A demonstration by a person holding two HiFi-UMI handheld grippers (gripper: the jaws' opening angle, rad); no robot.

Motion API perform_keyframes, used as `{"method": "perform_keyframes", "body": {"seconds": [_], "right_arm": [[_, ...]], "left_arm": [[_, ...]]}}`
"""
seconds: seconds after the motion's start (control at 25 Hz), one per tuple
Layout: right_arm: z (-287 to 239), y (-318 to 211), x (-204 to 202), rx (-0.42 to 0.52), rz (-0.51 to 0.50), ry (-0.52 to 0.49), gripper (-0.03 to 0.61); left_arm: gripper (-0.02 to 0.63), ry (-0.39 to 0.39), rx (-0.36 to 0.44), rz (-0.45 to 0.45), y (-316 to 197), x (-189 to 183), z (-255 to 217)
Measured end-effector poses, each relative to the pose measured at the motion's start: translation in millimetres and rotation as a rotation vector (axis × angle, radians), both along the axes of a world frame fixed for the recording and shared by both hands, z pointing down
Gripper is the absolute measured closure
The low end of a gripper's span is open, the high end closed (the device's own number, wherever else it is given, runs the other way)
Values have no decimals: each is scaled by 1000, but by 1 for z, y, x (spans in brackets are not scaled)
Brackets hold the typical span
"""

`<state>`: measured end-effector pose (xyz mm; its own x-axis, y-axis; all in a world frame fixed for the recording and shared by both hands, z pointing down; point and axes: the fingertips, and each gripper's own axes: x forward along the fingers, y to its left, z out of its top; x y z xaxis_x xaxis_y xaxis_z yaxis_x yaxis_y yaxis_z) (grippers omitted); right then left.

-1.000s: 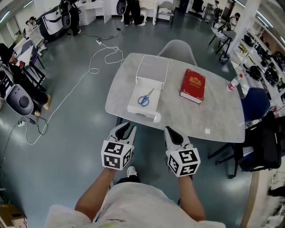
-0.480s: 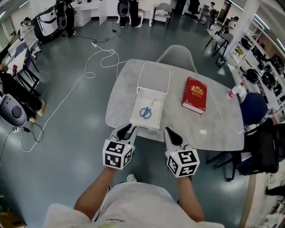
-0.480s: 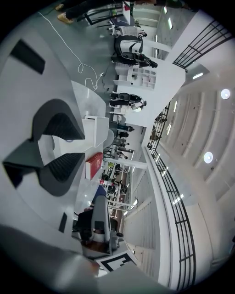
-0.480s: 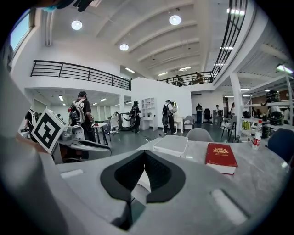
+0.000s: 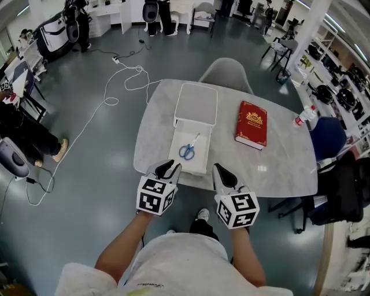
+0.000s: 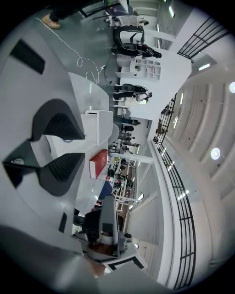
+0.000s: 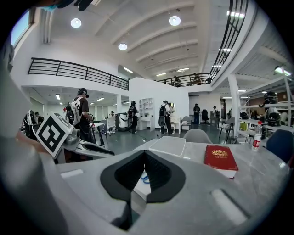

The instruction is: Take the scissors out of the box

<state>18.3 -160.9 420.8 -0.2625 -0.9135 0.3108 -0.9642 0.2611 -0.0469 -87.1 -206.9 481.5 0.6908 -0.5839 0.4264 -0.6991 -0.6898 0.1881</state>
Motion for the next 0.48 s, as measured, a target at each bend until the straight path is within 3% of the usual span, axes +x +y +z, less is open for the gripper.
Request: {"method": "perform_keyframes", "body": {"seconds": [0.48], "right_arm": [[11,-66,32,-6,-54,-35,574]], "left_arm": [[546,-138,-75,48,-44,42,41]]}}
